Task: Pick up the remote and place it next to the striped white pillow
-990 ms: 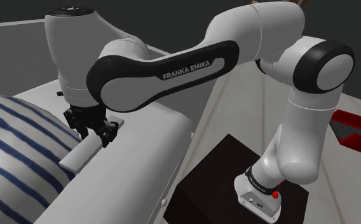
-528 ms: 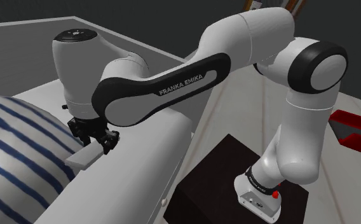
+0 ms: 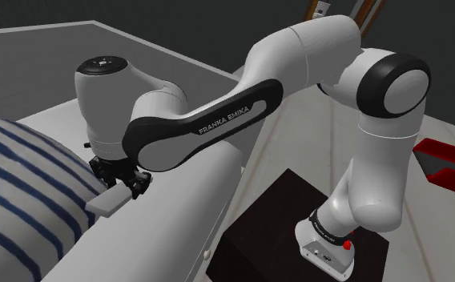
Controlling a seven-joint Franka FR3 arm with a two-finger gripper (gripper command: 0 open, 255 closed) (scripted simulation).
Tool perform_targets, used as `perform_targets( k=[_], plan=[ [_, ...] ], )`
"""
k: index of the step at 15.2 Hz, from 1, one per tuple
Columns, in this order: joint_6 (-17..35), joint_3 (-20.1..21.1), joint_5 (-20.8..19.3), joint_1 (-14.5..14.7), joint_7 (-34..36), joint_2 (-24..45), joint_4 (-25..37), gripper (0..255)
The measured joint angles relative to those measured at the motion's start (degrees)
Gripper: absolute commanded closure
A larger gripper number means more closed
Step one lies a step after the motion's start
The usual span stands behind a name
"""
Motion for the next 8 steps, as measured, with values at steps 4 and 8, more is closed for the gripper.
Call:
perform_targets(
  k=[4,8],
  plan=[
    [2.6,-0.3,-0.9,0.3,0.5,1.3,-1.0,255],
    [3.1,-0.5,-1.3,0.4,0.8,1.3,-1.3,255]
  ],
)
